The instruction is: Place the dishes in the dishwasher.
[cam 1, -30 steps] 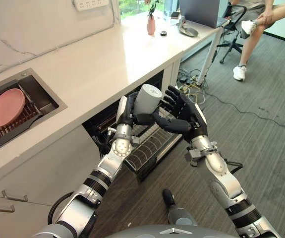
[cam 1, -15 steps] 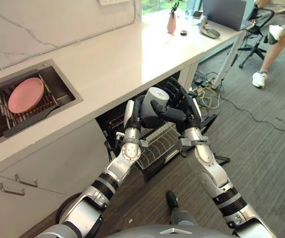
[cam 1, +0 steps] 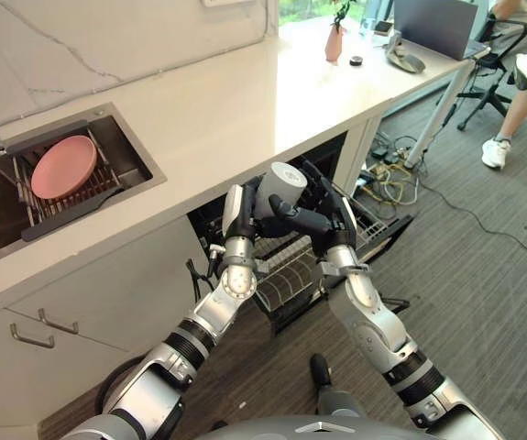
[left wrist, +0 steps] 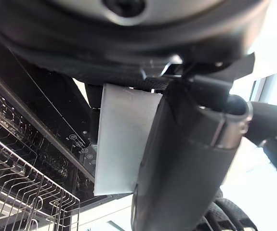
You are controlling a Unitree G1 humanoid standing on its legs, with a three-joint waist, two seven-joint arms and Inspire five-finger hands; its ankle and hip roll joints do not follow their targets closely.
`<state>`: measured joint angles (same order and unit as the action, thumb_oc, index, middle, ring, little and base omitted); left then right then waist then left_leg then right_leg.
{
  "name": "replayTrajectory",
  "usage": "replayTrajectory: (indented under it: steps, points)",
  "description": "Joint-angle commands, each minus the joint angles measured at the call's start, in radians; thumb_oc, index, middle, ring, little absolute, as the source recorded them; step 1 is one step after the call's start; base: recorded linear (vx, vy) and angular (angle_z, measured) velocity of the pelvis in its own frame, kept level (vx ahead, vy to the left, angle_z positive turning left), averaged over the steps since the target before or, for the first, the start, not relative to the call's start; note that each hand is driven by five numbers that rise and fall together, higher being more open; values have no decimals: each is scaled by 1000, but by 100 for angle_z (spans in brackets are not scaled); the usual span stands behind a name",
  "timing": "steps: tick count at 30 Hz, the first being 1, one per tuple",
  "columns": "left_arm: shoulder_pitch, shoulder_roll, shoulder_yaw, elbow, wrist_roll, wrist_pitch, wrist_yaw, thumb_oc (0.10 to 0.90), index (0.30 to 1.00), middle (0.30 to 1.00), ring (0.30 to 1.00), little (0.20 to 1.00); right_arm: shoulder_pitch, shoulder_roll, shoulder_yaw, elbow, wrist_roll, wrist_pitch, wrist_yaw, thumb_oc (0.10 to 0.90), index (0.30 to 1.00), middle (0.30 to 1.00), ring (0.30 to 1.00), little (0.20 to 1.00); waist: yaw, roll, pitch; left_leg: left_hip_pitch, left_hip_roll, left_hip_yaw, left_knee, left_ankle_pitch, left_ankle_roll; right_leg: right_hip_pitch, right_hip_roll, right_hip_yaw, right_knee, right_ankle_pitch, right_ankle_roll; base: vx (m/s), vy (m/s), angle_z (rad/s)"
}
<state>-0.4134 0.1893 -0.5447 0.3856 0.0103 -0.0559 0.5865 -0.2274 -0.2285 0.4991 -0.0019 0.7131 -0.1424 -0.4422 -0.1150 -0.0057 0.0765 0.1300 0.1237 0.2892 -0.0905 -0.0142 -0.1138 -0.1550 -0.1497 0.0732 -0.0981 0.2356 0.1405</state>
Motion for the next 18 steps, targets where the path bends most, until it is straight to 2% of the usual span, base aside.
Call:
replayTrajectory:
  steps: [1,8,12,18]
  points:
    - [-155,-8,-21,2,58,-80,35,400,300,300,300,300,-105,63,-47,-56,27,-94,17,800,900,900,900,900,15,-36,-31,-14,-9,-67,3,-48,21,126,-27,-33,39,-175,55,0,0,0]
    - [-145,-13,-32,5,68,-73,40,400,300,300,300,300,-112,80,-34,-39,48,-96,-19,800,900,900,900,900,20,-39,-34,-11,-10,-66,3,-50,22,133,-27,-33,38,-176,52,0,0,0]
    - [-162,-24,-59,45,130,-44,95,400,300,300,300,300,-136,117,-14,-24,57,-106,-103,800,900,900,900,900,23,-37,-35,-11,-8,-71,3,-51,22,135,-27,-35,36,-175,50,0,0,0]
    - [-189,-47,-100,58,165,-29,120,400,300,300,300,300,-170,157,-4,9,54,-118,-150,800,900,900,900,900,26,-38,-35,-12,-7,-74,3,-51,22,136,-26,-35,38,-176,49,0,0,0]
